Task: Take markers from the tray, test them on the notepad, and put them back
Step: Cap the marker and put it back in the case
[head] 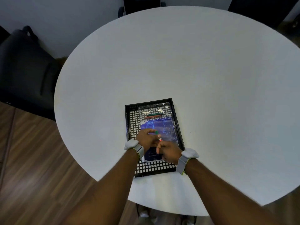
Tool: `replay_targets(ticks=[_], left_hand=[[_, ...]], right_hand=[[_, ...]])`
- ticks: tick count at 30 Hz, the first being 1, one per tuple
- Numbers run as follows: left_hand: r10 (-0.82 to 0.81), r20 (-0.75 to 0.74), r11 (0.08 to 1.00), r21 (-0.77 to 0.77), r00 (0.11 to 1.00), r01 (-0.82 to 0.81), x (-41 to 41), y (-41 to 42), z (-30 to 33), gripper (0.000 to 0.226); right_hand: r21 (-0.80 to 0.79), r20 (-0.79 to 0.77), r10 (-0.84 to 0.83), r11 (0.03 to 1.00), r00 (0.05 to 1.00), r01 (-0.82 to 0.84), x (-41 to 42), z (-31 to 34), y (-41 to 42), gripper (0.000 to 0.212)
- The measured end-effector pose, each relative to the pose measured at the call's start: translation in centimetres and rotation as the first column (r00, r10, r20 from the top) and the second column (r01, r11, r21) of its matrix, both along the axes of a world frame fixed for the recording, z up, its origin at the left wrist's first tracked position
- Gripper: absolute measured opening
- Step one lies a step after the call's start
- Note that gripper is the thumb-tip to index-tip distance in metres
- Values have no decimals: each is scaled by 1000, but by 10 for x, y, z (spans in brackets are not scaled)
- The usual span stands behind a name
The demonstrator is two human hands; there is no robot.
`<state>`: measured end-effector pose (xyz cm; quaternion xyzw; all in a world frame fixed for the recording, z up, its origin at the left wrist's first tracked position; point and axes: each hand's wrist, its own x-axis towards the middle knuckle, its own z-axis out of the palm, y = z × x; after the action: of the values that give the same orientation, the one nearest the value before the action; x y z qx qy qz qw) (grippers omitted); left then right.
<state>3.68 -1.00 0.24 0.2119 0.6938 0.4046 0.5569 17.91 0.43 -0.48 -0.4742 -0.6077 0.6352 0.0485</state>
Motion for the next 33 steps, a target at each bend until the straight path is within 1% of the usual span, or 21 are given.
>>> replay_targets(ticks=[2,3,6,7,8,11,12,13,16,18,20,22,24,26,28,30,31,33], left_hand=[[-36,-60,999,8,998,37,4,-1,4,35],[-45,-99,999,12,994,46,4,-1,6,36],[-55,-153,997,49,987,63,4,-3,9,40],[-71,-163,995,64,984,82,4,-3,10,41],[-93,-169,991,76,981,107,3,-4,11,42],[-183,-188,973,109,965,205,6,-4,16,48],[-202,-209,968,108,957,228,6,-3,15,53],[-213,-219,965,106,952,240,5,-2,15,58],[-220,-198,967,81,955,240,2,-1,13,66],[-236,-203,966,61,950,253,-1,0,14,64],[-243,-196,965,50,950,257,-2,0,15,59],[-230,-196,969,43,953,243,-5,-1,13,50],[-206,-225,975,39,952,220,-9,-1,12,42],[-189,-267,979,26,945,203,-12,-2,11,36],[-149,-343,988,-4,927,157,-19,-2,11,35],[-128,-455,992,-62,881,112,-31,-3,11,38],[-164,-531,986,-103,831,129,-40,-4,10,40],[-323,-646,946,-222,691,235,-58,-7,7,44]], right_hand=[[-112,-33,-110,988,993,105,-3,2,3,16],[-168,-51,-163,974,985,152,-4,2,5,12],[-348,-115,-338,894,934,281,-7,5,10,20],[-387,-103,-382,866,918,317,-9,6,12,26],[-410,-80,-428,838,900,362,-11,5,15,37],[-396,0,-491,800,871,451,-21,2,24,78],[-392,6,-501,795,865,463,-23,2,25,83],[-386,16,-498,797,867,465,-24,5,26,81],[-404,50,-505,778,861,480,-27,10,24,55],[-414,54,-527,761,848,499,-29,9,23,46],[-406,68,-541,753,838,518,-31,8,23,45],[-386,59,-517,778,854,497,-34,6,23,44],[-376,57,-486,799,872,469,-38,6,24,48],[-372,58,-448,820,892,435,-41,7,26,63],[-338,83,-411,845,908,413,-44,7,29,74],[-310,127,-373,865,919,394,-44,10,31,70],[-306,147,-358,870,922,386,-44,11,31,69],[-311,160,-342,873,926,376,-43,11,32,69]])
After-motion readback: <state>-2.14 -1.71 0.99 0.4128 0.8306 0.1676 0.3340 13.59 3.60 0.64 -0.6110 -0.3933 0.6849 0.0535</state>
